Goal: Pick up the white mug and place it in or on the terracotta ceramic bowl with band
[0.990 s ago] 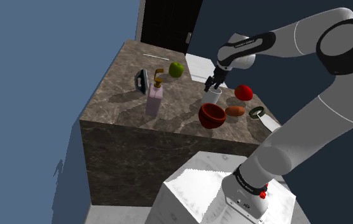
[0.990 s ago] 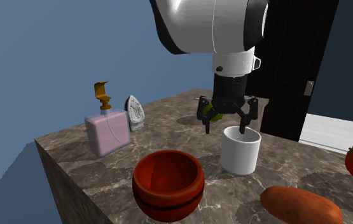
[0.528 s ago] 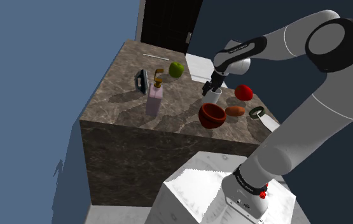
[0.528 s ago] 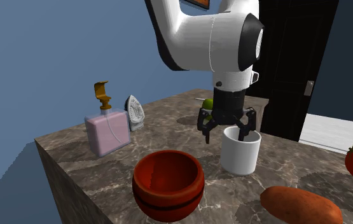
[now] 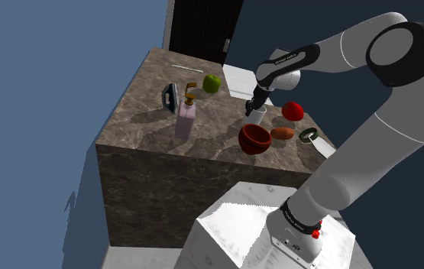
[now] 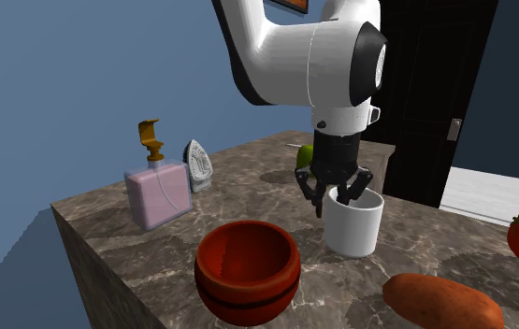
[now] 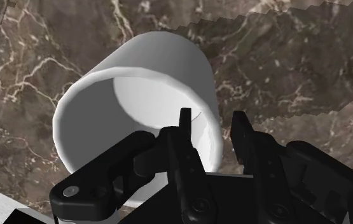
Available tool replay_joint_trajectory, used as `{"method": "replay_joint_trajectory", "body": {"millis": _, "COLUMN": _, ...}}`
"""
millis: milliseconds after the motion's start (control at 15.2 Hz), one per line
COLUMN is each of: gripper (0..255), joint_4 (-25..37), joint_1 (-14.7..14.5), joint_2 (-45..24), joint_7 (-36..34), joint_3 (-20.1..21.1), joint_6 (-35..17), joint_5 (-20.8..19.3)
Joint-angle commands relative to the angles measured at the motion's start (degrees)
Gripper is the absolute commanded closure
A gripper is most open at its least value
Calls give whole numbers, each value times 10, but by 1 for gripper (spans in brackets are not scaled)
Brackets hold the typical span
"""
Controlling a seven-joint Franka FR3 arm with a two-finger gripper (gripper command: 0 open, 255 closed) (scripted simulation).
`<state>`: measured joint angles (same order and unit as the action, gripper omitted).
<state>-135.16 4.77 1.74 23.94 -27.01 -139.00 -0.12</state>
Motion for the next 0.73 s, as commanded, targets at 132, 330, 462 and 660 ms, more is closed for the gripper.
{"method": "replay_joint_trajectory", "body": {"millis": 132, "gripper": 255, "joint_4": 0, "joint_1": 0, "joint_2": 0, "joint_7": 0, "joint_3": 0, "joint_6": 0, "joint_5": 0}}
{"method": "replay_joint_trajectory", "body": {"millis": 330, "gripper": 255, "joint_4": 0, "joint_1": 0, "joint_2": 0, "joint_7": 0, "joint_3": 0, "joint_6": 0, "joint_5": 0}}
{"method": "replay_joint_trajectory", "body": {"millis": 462, "gripper": 255, "joint_4": 0, "joint_1": 0, "joint_2": 0, "joint_7": 0, "joint_3": 0, "joint_6": 0, "joint_5": 0}}
{"method": "replay_joint_trajectory", "body": {"millis": 660, "gripper": 255, "joint_4": 9, "joint_1": 0, "joint_2": 17, "joint_7": -8, "joint_3": 1, "joint_6": 24, "joint_5": -11}}
